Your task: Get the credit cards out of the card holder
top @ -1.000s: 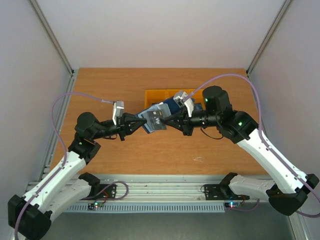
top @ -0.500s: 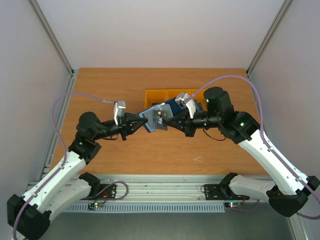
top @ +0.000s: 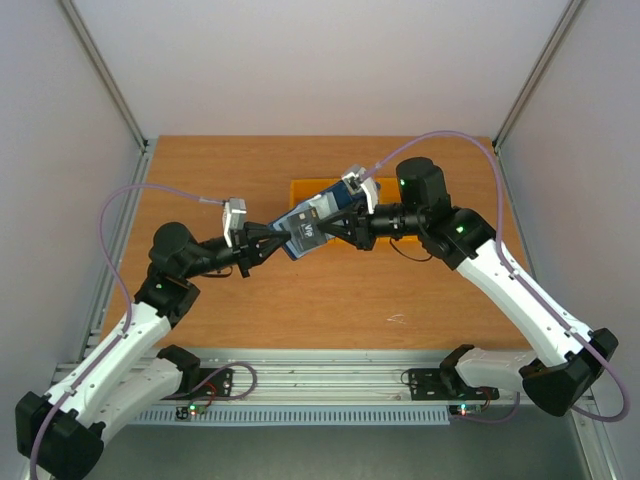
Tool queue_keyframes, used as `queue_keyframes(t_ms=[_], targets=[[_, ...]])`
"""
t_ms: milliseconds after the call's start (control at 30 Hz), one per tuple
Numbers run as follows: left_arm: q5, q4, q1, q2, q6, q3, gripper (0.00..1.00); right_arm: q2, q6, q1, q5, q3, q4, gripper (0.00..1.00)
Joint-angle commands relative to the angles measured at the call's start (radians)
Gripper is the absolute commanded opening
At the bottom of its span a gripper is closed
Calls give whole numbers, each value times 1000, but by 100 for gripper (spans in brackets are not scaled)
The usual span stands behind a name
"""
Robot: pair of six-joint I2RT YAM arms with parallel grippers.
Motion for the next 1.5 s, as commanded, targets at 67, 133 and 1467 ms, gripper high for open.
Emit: queue_keyframes(t_ms=[67, 133, 1467], targets=[[32, 56, -3, -9, -1, 7, 0, 37, 70, -6, -76, 0, 163, 11], [32, 57, -3, -9, -1, 7, 0, 44, 83, -6, -77, -5, 190, 13], [-73, 193, 9, -24, -216, 17, 0, 43, 57, 55, -33, 366, -114, 28]])
